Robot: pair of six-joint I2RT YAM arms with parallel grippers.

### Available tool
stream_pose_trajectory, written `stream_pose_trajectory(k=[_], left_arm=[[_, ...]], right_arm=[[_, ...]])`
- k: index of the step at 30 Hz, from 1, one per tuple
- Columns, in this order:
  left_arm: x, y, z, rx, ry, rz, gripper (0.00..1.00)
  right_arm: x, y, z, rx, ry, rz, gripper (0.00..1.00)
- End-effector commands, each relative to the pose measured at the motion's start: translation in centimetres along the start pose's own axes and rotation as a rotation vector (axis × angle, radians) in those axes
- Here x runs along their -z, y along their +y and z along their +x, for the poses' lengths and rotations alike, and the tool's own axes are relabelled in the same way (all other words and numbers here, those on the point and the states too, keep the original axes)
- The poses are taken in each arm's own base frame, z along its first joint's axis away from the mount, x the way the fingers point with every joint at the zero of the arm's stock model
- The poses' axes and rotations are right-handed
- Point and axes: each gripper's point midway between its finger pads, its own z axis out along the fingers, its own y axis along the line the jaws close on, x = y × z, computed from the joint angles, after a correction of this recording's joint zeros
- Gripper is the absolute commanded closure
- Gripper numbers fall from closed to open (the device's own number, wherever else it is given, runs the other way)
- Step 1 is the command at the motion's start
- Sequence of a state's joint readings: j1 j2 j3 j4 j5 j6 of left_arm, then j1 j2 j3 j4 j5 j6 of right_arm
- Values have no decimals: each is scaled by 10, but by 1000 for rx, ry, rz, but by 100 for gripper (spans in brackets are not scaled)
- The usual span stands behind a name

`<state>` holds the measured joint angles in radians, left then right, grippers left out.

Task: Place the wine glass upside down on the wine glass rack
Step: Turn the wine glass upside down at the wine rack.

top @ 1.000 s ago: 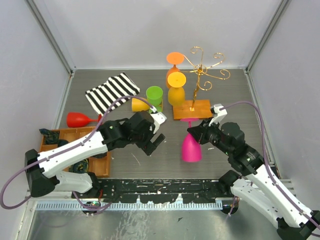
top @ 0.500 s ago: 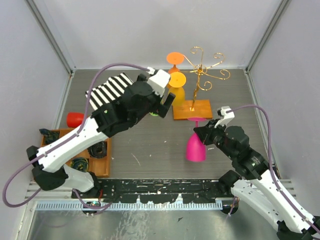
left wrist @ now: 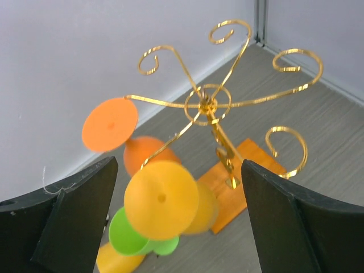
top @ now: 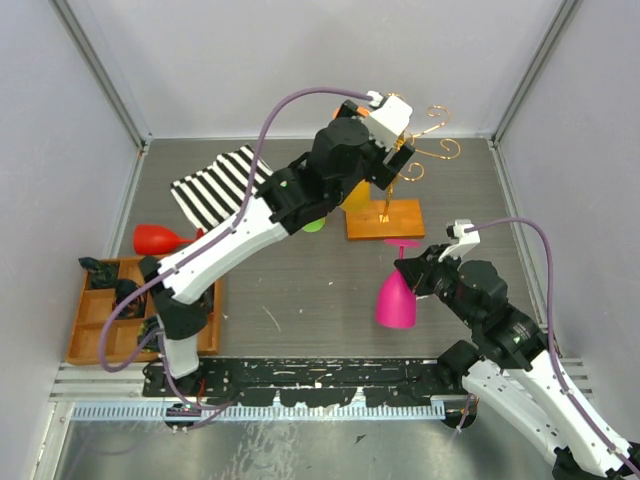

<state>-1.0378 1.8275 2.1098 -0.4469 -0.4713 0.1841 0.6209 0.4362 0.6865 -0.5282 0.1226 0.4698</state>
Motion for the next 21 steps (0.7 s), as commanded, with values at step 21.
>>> stream_pose_trajectory(k=[21], left_arm=[[-103, -9, -2, 244, -76, 57, 30]], right_arm=[[11, 2, -6, -48, -38, -9, 99]])
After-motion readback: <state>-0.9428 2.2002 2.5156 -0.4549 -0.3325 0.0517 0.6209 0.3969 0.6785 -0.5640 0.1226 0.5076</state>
